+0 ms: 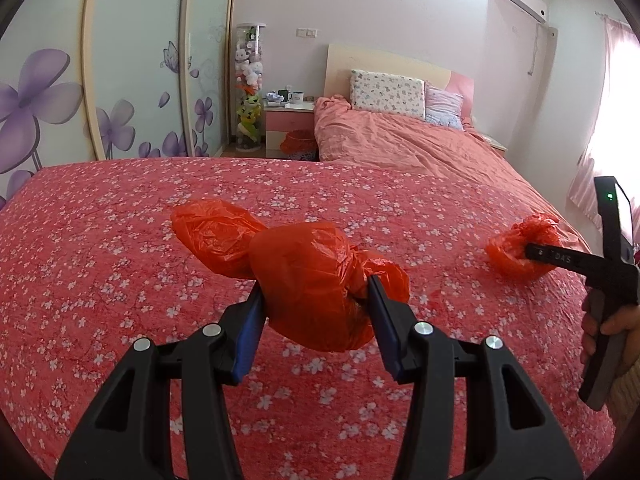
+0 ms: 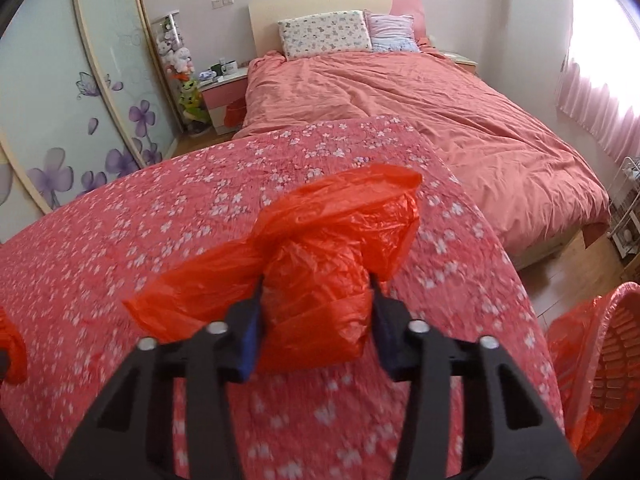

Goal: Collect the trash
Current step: 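Grasp the last orange-red bag on the bed with the right tool, then carry both orange-red bags over the orange basket with both tools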

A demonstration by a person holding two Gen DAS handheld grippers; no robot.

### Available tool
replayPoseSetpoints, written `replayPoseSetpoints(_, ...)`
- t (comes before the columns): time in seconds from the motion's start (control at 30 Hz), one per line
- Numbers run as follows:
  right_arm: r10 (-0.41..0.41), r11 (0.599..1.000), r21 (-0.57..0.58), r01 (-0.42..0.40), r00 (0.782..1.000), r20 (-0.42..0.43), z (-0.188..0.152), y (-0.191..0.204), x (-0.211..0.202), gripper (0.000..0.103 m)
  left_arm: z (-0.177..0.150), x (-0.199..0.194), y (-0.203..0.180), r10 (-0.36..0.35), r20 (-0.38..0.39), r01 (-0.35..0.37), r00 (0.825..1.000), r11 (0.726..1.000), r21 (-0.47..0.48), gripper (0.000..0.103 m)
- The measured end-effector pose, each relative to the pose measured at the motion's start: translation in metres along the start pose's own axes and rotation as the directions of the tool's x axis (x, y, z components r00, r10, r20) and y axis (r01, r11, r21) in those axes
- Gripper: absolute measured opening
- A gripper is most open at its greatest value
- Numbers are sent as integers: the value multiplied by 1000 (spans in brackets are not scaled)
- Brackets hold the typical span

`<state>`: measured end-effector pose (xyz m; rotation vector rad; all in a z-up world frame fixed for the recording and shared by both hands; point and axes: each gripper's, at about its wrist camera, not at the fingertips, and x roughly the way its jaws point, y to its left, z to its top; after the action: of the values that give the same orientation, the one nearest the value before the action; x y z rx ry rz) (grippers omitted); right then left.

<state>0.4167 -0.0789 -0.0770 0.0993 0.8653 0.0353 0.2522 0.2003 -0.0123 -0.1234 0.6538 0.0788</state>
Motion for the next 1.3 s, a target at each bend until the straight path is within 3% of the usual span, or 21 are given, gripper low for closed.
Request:
replayPoseSetpoints(0.33,34,998,54,-36,999,41,-43,-39,-66,36,-5,-21,-32,-44,3,44,999,999,29,50)
replayPoseSetpoints(0.67,62,997,38,-67,992,109,-85,-62,-139,36,-5,-46,-75,-117,15,115,993,990,83,50)
replayPoseSetpoints(1.0,38,997,62,-51,979,199,-107,-97,-203,36,-9,-64,-125,-184,22,179,983,971,156,50)
replayPoseSetpoints(1.3,-41,996,92,17,965,259,-121,-135,-240,36,-16,-73,-175,-265,4,258,964,942,213,50)
